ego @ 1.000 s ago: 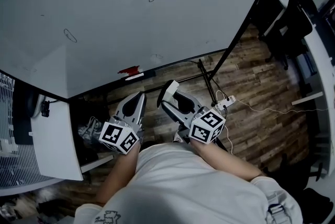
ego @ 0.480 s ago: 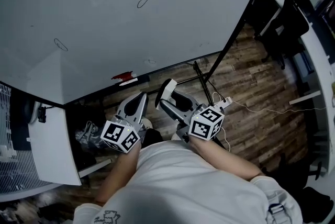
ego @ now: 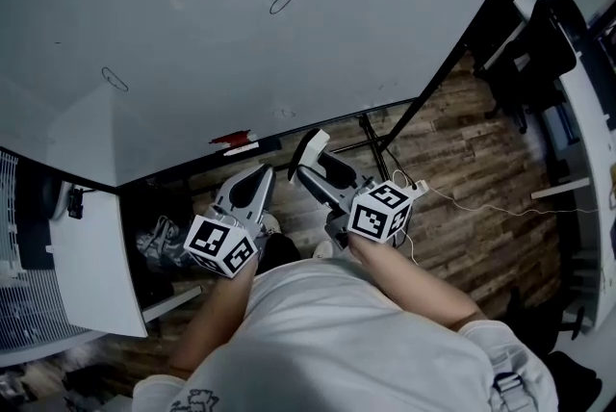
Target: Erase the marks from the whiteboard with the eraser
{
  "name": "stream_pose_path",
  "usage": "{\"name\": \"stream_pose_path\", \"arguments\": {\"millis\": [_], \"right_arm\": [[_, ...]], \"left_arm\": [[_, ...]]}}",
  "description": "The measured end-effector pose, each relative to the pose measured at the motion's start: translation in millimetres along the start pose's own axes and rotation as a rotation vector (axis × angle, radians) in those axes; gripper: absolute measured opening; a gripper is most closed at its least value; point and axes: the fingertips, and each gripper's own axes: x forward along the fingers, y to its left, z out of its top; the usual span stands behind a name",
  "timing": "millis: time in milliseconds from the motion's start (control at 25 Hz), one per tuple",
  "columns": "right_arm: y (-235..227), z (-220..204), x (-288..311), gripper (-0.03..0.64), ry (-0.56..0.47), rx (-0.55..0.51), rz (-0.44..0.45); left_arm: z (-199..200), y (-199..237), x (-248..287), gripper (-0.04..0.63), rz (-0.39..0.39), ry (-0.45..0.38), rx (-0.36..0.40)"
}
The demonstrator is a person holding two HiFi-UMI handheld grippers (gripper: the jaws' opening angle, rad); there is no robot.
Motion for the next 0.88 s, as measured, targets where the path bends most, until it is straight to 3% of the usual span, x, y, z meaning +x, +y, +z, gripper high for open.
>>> {"name": "stream_pose_path", "arguments": {"millis": [280,640,880], "right_arm": [[-24.2,-2.1,35.7,0.238,0.026,0.009,-0.025],[-88.2,-20.1,72.6,0.238,0.026,0.092,-0.138],[-116.2,-37.4,98.5,0.238,0.055,0.087,-0.184]], "left_arm": [[-3.0,24.1,6.3,0.006,0.012,0.012,0.039],[-11.3,66.2,20.1,0.006,0.020,0.034,0.036],[-26.7,85.4,34.2,0.006,0.012,0.058,0.013]]}}
